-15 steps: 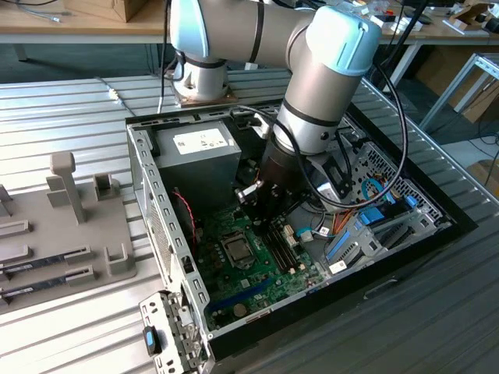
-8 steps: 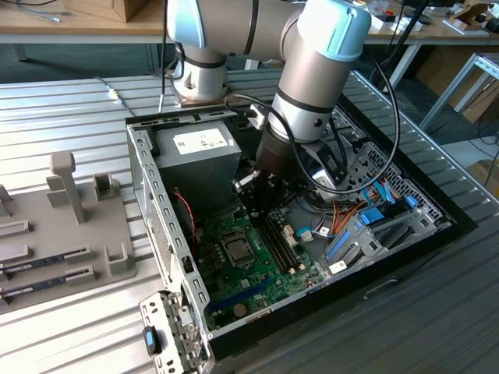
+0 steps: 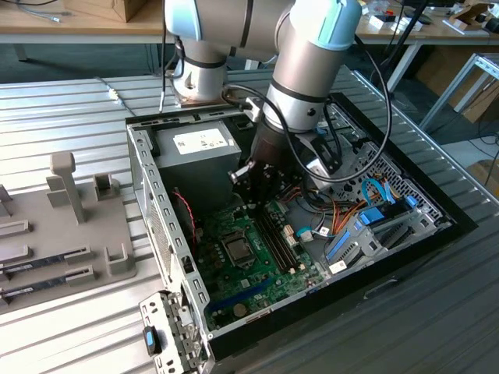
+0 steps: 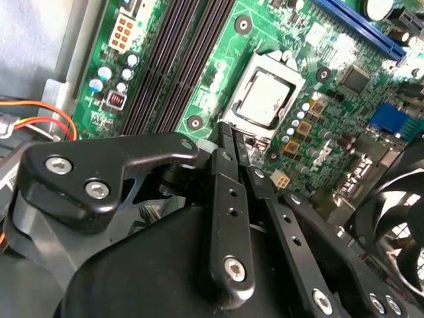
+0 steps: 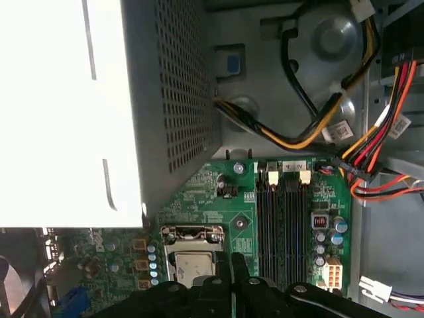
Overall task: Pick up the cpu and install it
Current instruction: 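Install the first cpu locking lever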
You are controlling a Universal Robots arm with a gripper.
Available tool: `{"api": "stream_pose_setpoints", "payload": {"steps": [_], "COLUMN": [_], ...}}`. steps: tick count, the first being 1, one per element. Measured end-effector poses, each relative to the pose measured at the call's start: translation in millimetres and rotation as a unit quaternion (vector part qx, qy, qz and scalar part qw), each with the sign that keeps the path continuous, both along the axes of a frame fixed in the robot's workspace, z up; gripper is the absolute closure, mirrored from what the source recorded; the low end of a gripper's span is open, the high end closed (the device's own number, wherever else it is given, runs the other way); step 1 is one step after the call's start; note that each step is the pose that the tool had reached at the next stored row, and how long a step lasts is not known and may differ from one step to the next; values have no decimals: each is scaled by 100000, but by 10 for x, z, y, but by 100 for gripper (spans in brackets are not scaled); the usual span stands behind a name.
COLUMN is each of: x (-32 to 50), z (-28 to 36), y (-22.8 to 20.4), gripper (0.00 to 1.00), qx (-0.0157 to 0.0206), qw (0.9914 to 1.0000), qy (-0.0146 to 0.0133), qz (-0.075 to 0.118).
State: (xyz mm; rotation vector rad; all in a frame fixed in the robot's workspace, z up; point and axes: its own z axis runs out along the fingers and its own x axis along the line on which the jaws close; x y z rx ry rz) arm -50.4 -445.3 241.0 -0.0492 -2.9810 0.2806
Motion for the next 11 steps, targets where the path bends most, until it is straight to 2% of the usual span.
{"api": "stream_pose_setpoints", "payload": {"steps": [3,10,11], "x": [0,0,0], "z": [-1,0,0], "y": [53,229,265], "gripper": [86,86,86], "qx": [-244,-995,-1111], "qw": [100000,99995,99994], "qy": [-4,-1,-1], "qz": [2,-1,1]}}
